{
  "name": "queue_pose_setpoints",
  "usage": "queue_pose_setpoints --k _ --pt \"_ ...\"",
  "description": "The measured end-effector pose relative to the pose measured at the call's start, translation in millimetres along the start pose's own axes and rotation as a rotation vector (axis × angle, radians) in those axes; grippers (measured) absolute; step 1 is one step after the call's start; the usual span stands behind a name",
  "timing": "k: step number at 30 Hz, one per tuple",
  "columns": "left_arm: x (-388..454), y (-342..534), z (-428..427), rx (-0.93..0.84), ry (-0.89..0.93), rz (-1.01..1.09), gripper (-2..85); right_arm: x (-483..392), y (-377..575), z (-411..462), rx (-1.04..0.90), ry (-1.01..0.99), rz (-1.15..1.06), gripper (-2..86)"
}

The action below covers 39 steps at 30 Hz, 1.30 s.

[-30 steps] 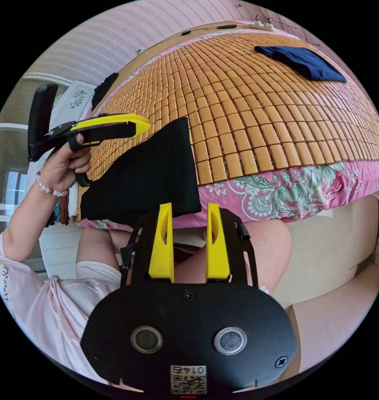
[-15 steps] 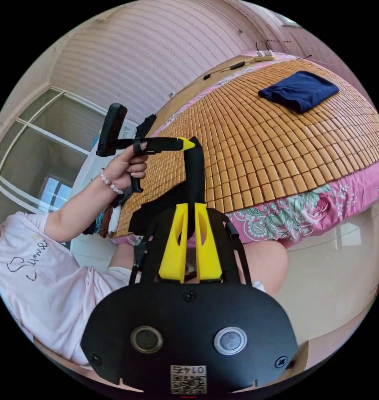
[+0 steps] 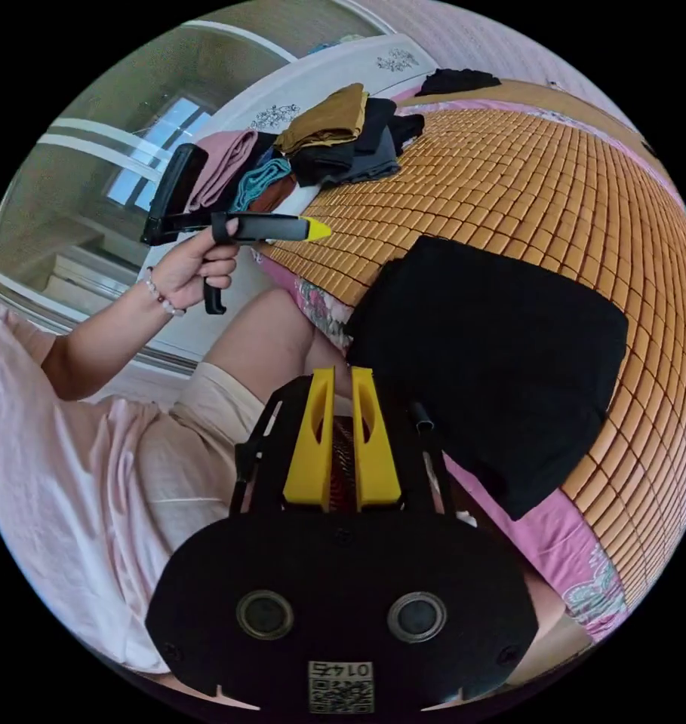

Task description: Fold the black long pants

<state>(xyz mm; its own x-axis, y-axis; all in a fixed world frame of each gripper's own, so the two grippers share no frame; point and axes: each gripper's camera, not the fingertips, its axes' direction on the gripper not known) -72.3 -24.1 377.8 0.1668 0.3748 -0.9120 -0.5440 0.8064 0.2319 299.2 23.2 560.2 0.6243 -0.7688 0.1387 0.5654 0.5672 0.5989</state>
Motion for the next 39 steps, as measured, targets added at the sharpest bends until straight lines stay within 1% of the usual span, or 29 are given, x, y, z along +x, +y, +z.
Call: queue_pose_setpoints --k 2,3,5,7,10,13,16,22,24,25,27,29,31,33,35,36,38,39 --pt "-21.5 25.7 1.3 -0.003 0.044 -0.075 7.3 1.6 10.5 -20.9 0.062 0.084 0.026 6.8" --pt "-23.0 29.5 2.2 -0.001 0.061 -0.080 7.5 4.8 14.0 -28.0 0.087 0.100 0.047 7.5" --pt "-20.0 34.7 9.4 -0.003 0.106 -0.074 9.2 26.1 29.5 -53.9 0.181 0.159 0.167 10.6" --pt "-13.4 30.5 16.8 -0.011 0.122 -0.062 11.2 45.8 40.5 -66.5 0.224 0.224 0.282 11.7" --pt "-4.6 18.8 26.6 -0.008 0.141 -0.046 13.8 74.3 49.3 -71.8 0.235 0.271 0.412 13.8" --pt "-1.0 7.8 34.2 -0.035 0.140 -0.039 14.5 94.5 46.1 -65.3 0.211 0.200 0.482 13.6" --pt "-3.4 3.3 44.3 -0.114 0.098 -0.039 13.2 102.7 41.0 -51.7 0.138 0.154 0.509 11.3" --pt "-2.7 13.1 28.9 -0.097 0.030 0.007 11.2 96.4 45.3 -53.8 0.082 0.046 0.496 10.6" --pt "-3.6 17.0 22.7 -0.089 0.023 0.006 11.2 92.2 46.3 -63.2 0.134 0.086 0.496 10.7" --pt "-6.4 20.2 18.0 -0.084 0.032 0.000 11.1 91.9 47.2 -68.9 0.190 0.095 0.517 10.9" --pt "-12.6 25.9 11.1 -0.075 0.055 -0.006 10.3 96.3 44.6 -68.2 0.245 0.022 0.539 11.3" --pt "-23.2 32.5 1.2 -0.074 0.107 -0.021 7.4 101.0 31.6 -52.0 0.198 -0.060 0.569 9.9" --pt "-29.2 41.2 -8.4 -0.036 0.124 -0.042 5.9 90.6 17.9 -55.9 0.176 -0.056 0.541 8.2" --pt "-32.7 52.3 -18.6 -0.002 0.114 -0.049 5.2 67.9 -5.4 -68.7 0.155 -0.018 0.445 6.4" --pt "-42.7 70.0 -32.0 0.042 0.138 -0.086 4.7 21.0 -53.1 -89.6 0.129 0.049 0.231 5.2" --pt "-46.3 75.1 -35.4 0.054 0.148 -0.099 4.7 6.9 -67.5 -93.8 0.117 0.066 0.170 4.9" --pt "-64.1 95.8 -53.8 0.123 0.192 -0.155 4.4 -58.2 -128.6 -103.4 0.067 0.125 -0.108 4.4" --pt "-69.6 101.2 -60.4 0.150 0.205 -0.173 4.3 -76.3 -143.6 -104.0 0.052 0.137 -0.184 4.3"
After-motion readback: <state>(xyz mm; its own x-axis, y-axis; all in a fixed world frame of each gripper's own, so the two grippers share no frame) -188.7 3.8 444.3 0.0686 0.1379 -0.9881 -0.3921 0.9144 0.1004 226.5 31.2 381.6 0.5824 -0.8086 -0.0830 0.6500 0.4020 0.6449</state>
